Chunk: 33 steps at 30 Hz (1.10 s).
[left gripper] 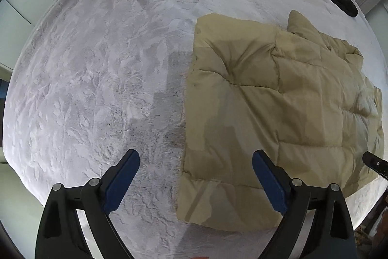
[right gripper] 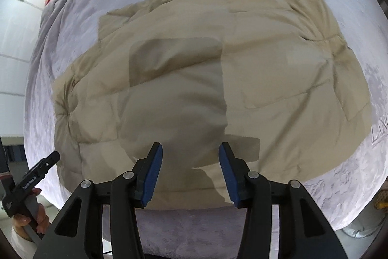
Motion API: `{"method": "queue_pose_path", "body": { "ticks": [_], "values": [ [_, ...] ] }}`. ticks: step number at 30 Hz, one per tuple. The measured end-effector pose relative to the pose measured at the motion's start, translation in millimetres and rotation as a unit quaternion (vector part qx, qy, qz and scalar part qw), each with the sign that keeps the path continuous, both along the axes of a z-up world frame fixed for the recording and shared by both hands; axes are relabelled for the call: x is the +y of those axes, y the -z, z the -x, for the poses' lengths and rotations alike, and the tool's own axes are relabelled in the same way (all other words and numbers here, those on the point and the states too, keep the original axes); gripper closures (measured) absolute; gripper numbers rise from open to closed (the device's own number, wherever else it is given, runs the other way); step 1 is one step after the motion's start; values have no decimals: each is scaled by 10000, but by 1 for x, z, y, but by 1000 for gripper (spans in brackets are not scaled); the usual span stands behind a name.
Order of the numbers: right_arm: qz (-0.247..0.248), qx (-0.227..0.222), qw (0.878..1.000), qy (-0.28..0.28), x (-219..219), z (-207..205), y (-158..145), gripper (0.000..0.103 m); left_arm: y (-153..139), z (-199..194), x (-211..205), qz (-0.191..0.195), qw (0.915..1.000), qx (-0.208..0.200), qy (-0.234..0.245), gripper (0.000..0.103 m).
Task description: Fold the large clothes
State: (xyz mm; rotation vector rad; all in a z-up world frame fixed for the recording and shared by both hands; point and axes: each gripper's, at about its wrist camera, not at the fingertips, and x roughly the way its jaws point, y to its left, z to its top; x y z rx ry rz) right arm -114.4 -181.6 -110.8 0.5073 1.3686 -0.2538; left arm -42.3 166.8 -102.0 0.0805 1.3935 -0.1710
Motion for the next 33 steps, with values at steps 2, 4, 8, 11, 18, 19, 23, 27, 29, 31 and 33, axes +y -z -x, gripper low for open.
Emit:
{"method": "queue_pose_path", "body": {
  "ticks": [2,4,8,11,18,19,23,27,29,31,33],
  "values": [
    [17,24,10000,-67,5,-7,2,49,0,1,1,10,10000,-1,-8,8],
    [17,49,9999,-104,8,-9,4,48,1,0,4,52,10000,17,-25,8],
    [-31,78,9998,-152,12,-11,7,45,6,-1,8,102,9999,51,11,0],
    [-126,22,9998,-169,16,-11,7,32,9,0,9,88,9999,52,90,0],
    [-462,-135,9986,-196,28,-13,12,15,15,0,12,97,9998,98,153,0],
    [-502,-165,9984,-202,30,-13,13,0,16,-1,13,100,9998,109,138,0],
    [-578,-215,9978,-256,39,-11,14,0,23,-6,23,243,9996,86,122,0],
    [-676,34,9970,-388,44,-12,21,0,35,-24,44,1074,9938,232,158,0],
    [-661,90,9972,-352,44,-13,25,0,47,-36,59,1896,9803,525,192,0],
    [-668,145,9973,-279,43,-14,30,0,64,-47,67,2502,9641,867,215,0],
    [-685,183,9972,-218,42,-15,34,0,78,-53,66,2846,9516,1118,302,0]
  ]
}}
